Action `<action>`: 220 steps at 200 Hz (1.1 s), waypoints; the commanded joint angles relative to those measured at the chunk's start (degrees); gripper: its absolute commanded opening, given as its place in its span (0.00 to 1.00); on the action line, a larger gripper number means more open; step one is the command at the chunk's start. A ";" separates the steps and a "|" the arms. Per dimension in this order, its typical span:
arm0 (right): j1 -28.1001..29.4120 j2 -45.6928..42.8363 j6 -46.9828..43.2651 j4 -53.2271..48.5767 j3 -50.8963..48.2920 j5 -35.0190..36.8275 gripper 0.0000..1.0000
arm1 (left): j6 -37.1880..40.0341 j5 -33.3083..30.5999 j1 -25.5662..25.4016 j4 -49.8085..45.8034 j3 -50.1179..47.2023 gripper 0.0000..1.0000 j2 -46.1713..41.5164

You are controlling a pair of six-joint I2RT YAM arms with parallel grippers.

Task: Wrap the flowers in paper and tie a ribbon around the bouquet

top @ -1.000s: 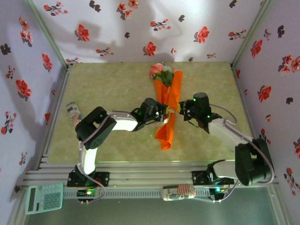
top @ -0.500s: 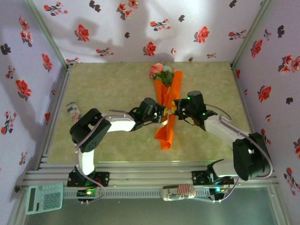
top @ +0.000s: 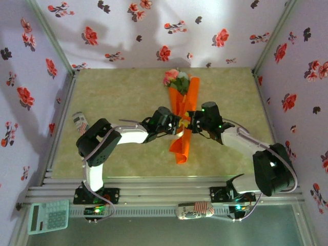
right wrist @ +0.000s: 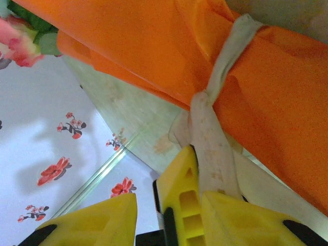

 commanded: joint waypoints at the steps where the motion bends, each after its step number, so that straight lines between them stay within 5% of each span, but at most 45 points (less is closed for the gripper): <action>1: 0.43 -1.56 1.61 -2.50 -1.44 0.51 0.39 | 2.18 -1.09 -0.40 -0.55 1.73 0.00 0.53; 131: 1.12 3.87 6.40 6.22 -3.64 1.29 0.40 | 3.20 -0.68 -0.58 1.23 2.07 0.00 0.89; 220: 1.75 4.72 8.04 8.24 -5.17 2.98 0.32 | 2.70 -1.64 -1.02 3.93 1.84 0.00 1.01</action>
